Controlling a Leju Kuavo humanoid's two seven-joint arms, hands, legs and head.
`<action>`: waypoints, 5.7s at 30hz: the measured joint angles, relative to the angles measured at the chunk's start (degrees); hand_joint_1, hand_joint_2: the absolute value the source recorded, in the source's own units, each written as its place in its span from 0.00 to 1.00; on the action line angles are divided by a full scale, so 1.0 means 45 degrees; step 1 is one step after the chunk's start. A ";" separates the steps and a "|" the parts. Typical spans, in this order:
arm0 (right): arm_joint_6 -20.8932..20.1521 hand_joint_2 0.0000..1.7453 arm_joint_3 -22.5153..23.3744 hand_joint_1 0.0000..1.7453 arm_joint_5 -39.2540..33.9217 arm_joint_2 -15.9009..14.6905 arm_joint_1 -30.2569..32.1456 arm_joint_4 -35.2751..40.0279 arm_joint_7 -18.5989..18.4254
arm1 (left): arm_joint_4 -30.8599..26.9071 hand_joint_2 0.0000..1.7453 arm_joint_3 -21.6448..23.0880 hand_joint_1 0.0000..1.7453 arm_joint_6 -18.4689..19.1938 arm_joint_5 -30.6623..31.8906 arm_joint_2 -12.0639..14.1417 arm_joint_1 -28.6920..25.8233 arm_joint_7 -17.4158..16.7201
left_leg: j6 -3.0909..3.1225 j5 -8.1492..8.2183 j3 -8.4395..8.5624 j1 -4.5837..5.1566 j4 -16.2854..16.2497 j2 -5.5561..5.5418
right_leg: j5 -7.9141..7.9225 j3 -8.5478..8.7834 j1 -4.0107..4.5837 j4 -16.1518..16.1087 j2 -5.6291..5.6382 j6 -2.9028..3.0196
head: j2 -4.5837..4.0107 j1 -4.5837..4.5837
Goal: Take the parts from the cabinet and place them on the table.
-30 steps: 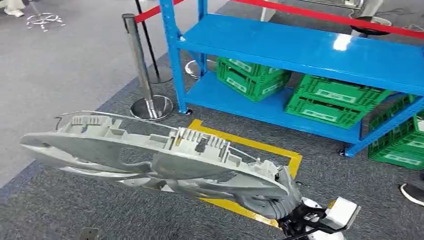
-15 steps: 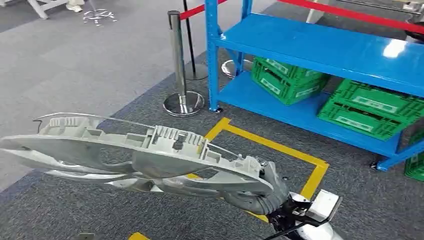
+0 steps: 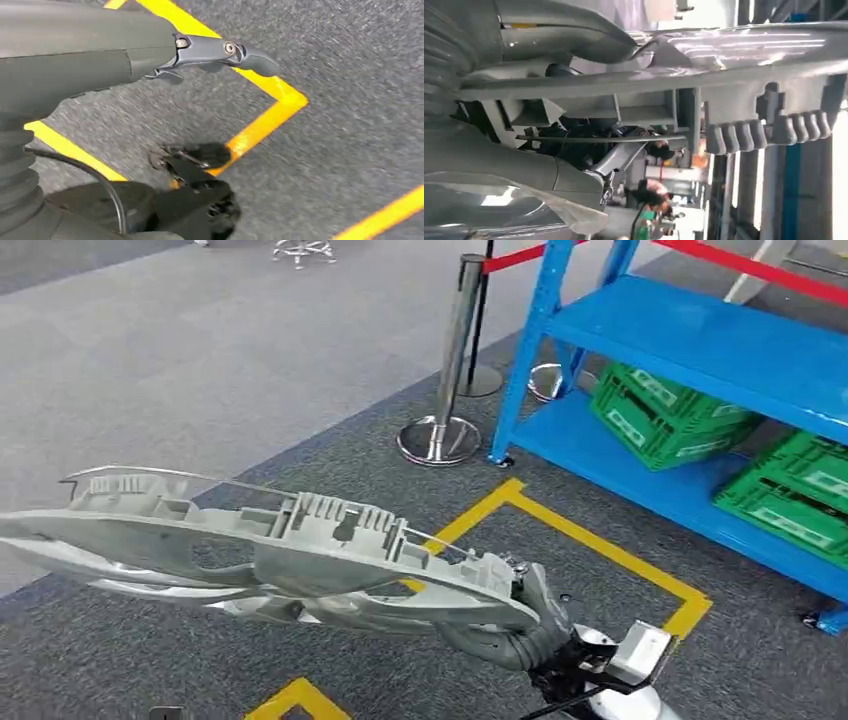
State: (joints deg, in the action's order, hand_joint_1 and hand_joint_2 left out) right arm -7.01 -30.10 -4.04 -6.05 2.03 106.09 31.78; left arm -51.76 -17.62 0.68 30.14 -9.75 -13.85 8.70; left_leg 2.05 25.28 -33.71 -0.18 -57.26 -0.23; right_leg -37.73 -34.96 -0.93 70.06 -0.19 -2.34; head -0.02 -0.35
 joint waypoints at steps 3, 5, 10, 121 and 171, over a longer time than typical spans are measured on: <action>0.0232 1.00 0.0121 1.00 0.0175 -0.0063 0.0453 0.0136 0.0121 | 0.0000 1.00 0.0024 0.00 0.0029 0.0383 -0.0092 0.0092 0.0034 | 0.0026 -0.0021 -0.0013 0.0055 -0.0014 -0.0530 | 0.0149 -0.0554 0.0038 0.0904 0.0036 0.0073 | 0.0000 0.0010; 0.0301 1.00 0.0297 1.00 0.0267 -0.0107 0.0720 0.0297 0.0199 | 0.0000 1.00 0.0049 0.00 0.0000 0.0524 -0.0126 0.0146 0.0034 | 0.0005 -0.0029 -0.0008 0.0059 -0.0080 -0.0897 | 0.1384 0.0324 0.0037 -0.1125 0.0229 0.0141 | 0.0000 0.0005; 0.0315 1.00 0.0568 1.00 0.0320 -0.0180 0.1131 0.0578 0.0281 | 0.0049 1.00 0.0117 0.00 -0.0059 0.0631 -0.0180 0.0389 0.0053 | -0.0382 -0.0159 -0.0421 -0.0025 -0.0287 -0.1564 | 0.1755 0.0962 0.0048 -0.2600 0.1091 0.0274 | 0.0000 -0.0010; 0.0281 1.00 0.1001 1.00 0.0442 -0.0189 0.1034 0.0957 0.0092 | 0.0714 1.00 0.0413 0.00 -0.0923 -0.0044 -0.0044 0.0768 0.0116 | 0.0129 0.0184 0.0006 0.0156 -0.0161 0.0209 | 0.0901 0.0471 0.0054 -0.1476 -0.0347 0.0006 | 0.0000 -0.0010; 0.0611 1.00 0.1146 1.00 0.0447 -0.0209 0.1175 0.0908 -0.0287 | 0.0903 1.00 0.0549 0.00 -0.1000 -0.0564 -0.0019 0.0795 0.0097 | -0.0654 0.1751 -0.2115 -0.0092 -0.4261 -0.0101 | 0.1805 0.0828 -0.0117 -0.2591 0.0141 0.0384 | 0.0000 0.0068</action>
State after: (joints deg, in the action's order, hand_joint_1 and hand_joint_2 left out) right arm -4.26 -24.94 -2.03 -6.99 7.31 110.18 30.49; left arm -47.69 -15.15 -3.82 27.61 -9.84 -10.27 9.14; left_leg -0.89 33.16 -43.23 -0.60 -76.43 -0.68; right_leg -29.61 -31.23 -1.46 58.40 0.45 -0.62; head -0.02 -0.04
